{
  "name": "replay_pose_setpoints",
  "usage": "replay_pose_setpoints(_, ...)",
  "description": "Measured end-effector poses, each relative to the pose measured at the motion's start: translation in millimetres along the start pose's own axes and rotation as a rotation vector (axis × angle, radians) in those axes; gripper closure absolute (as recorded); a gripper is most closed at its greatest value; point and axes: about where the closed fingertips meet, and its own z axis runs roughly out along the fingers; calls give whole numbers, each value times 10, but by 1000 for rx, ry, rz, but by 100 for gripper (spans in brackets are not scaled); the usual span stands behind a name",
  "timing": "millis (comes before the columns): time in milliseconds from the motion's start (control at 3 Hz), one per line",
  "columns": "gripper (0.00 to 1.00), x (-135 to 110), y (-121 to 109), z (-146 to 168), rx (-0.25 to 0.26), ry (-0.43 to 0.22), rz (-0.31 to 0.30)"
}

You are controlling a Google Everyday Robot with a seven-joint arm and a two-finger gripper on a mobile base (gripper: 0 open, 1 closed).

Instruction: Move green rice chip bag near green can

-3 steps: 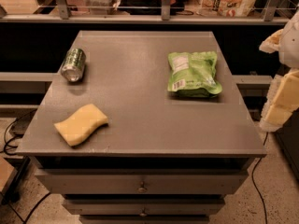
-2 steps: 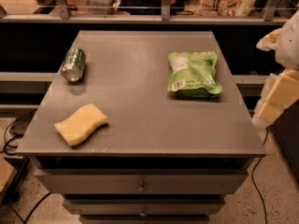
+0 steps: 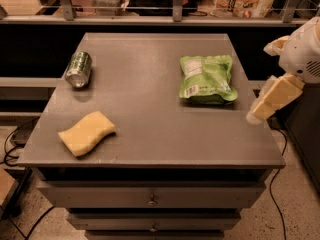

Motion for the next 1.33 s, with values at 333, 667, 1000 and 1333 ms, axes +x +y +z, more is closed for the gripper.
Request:
replay_pose_setpoints(333,0,-56,-224,287,9,-94,44)
replay_pose_setpoints(667,0,-71,-224,322,7,-98,45)
replay_pose_setpoints(1000,0,-170,-225,548,-6,-123,53)
replay_pose_setpoints(1333,0,-218,-284,886,-7,-193,70)
